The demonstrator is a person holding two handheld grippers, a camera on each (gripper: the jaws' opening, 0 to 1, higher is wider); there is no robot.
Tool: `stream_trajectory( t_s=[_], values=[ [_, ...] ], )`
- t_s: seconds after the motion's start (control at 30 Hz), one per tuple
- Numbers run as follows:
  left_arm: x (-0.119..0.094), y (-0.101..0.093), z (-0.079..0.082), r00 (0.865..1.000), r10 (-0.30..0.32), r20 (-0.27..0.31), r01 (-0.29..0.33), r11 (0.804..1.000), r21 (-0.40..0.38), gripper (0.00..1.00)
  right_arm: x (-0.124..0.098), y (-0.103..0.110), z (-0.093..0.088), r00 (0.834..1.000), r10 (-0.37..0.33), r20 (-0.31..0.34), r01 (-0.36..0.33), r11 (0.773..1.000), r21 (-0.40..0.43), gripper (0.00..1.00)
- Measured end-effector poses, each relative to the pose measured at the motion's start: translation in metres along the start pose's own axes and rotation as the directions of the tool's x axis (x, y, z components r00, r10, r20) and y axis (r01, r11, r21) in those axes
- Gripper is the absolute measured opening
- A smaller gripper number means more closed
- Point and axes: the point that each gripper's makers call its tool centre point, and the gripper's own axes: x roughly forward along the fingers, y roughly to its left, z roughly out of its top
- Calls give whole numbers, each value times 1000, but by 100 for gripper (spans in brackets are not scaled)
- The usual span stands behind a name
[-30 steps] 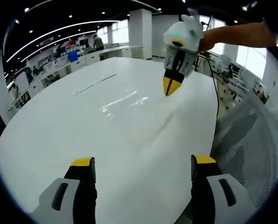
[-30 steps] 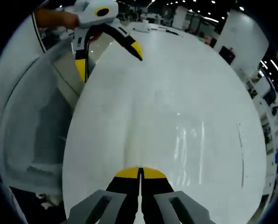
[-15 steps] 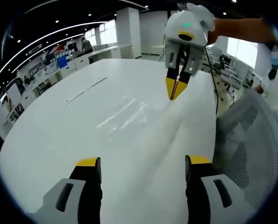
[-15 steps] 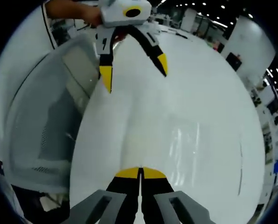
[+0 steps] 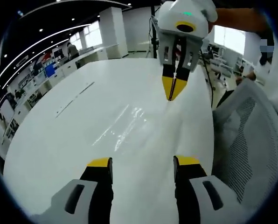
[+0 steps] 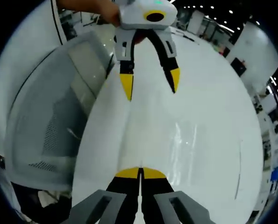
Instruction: Open the resealable bag by pulling the two sides of the seal apart until the entire bag opening is separated and visibly accessible.
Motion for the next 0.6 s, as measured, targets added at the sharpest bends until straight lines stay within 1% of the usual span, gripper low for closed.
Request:
stream_trajectory(
  t_s=[0.1, 0.17, 0.27, 0.33, 0.47, 0.6],
  values=[
    [1, -2, 0, 1000, -12, -9, 12, 1000, 19, 36, 0, 0, 0, 1000, 0, -4, 0, 1000, -8, 0],
    [0, -3, 0, 999, -25, -27, 27, 999, 46, 29, 0, 0, -1, 1000, 1, -11, -1, 1000, -14, 0],
    [0, -3, 2, 999, -31, -27, 33, 997, 68, 19, 0, 0, -2, 1000, 1, -15, -1, 1000, -19, 0],
    [0, -3, 3, 999, -38, -34, 40, 996, 84, 16, -1, 0, -1, 1000, 0, -17, -1, 1000, -23, 0],
    [-1, -3, 3, 998, -44, -47, 48, 993, 108, 6, -1, 0, -2, 1000, 1, -24, -1, 1000, -30, 0],
    [-1, -2, 3, 997, -48, -57, 54, 991, 123, 2, -1, 1, -1, 1000, 2, -24, -3, 1000, -31, 0]
  ],
)
